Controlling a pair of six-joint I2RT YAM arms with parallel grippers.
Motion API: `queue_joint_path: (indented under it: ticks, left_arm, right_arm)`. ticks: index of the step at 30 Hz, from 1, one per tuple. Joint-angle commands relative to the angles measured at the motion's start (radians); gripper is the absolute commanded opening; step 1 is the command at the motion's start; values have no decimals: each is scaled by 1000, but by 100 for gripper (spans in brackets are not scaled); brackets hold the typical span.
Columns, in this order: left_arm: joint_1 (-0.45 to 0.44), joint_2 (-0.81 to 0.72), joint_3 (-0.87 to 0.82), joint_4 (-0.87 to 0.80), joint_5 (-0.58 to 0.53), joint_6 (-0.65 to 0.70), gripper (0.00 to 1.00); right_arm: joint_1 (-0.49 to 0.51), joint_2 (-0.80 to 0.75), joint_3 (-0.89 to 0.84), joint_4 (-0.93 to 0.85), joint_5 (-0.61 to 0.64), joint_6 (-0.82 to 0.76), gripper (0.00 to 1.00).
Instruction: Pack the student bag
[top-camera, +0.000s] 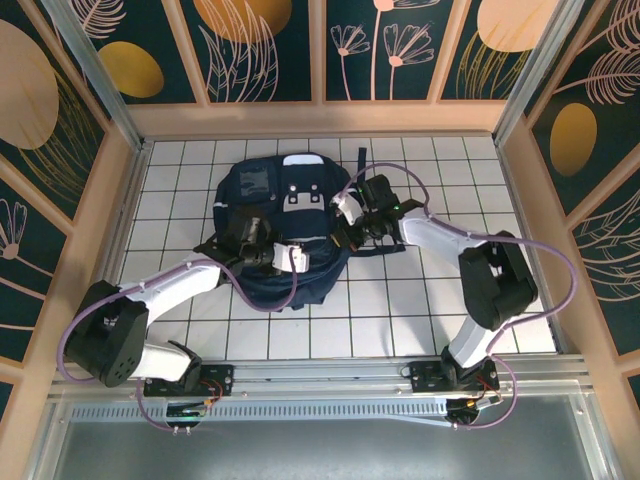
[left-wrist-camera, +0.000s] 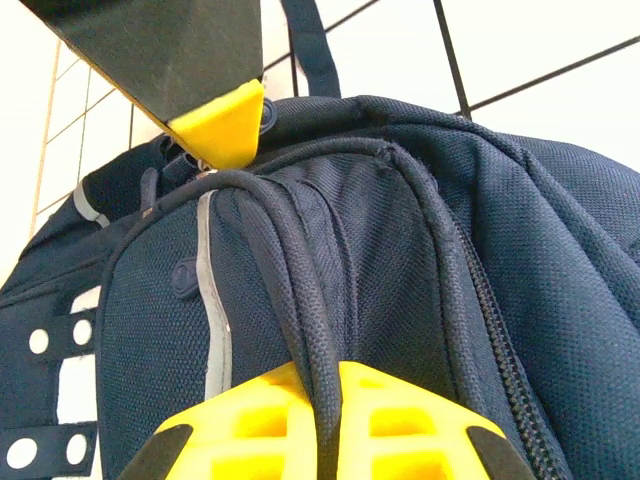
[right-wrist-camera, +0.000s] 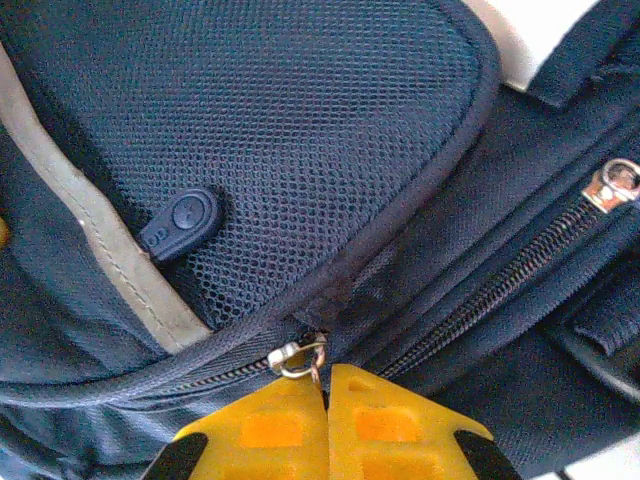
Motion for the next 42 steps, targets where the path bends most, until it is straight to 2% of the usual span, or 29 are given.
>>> queue_joint_path:
  ticks: [1,3,6,8,10,11,14,16,18,20,23,24,25,26,28,31,34,38,42]
  left_arm:
    - [-5,-56,-43,-176,155,95,0]
    - [-5,-67,-51,-184,148,115,0]
    - [-5,-74,-58,-166,141,80,0]
    - [-5,-81,-46,-137,152,-2,0]
    - [-5,-100,-6,-114,156,-139,37]
    - [-5,-116,15,-104,153,-207,41]
    - [16,-199,47,-28,166,-395,44]
    - [62,-264,42,52,212,-531,44]
    - [118,-321,18,145,206,-686,46]
    - [160,-377,-11,196,117,-811,61]
    - [193,-471,-61,206,-170,-950,72]
    - [205,-503,-84,208,-280,-994,80]
    - [218,-534,-110,213,-392,-1040,90]
    - [228,-559,-138,217,-464,-1066,97]
    - [262,-604,-199,229,-598,-1103,99]
    - [327,-605,-311,317,-650,-1139,99]
    - [354,-539,-432,507,-657,-1129,99]
    - [362,-376,-545,792,-690,-1103,99]
    - [384,-224,-593,1034,-712,-1115,99]
  right_arm:
    - [-105,86,68,225,354,-84,0]
    - [-114,126,99,225,401,-99,0]
    - [-122,147,130,194,340,-120,4]
    - [-125,119,113,185,280,-114,21]
    - [-127,63,57,190,218,-101,34]
    - [-128,27,27,198,201,-87,36]
    - [-151,-126,-87,246,133,-28,41]
    - [-181,-242,-149,280,111,10,42]
    - [-214,-341,-193,305,131,47,42]
    - [-245,-425,-234,336,207,80,48]
    - [-282,-528,-291,380,370,142,51]
    - [-292,-557,-317,402,431,171,91]
    - [-302,-583,-347,430,484,199,99]
    - [-312,-612,-380,455,521,220,99]
    - [-336,-667,-483,560,553,240,99]
    - [-365,-734,-661,742,602,270,99]
    - [-391,-760,-837,950,589,255,99]
    - [-424,-691,-972,1201,555,257,99]
    - [-444,-481,-1007,1446,533,232,99]
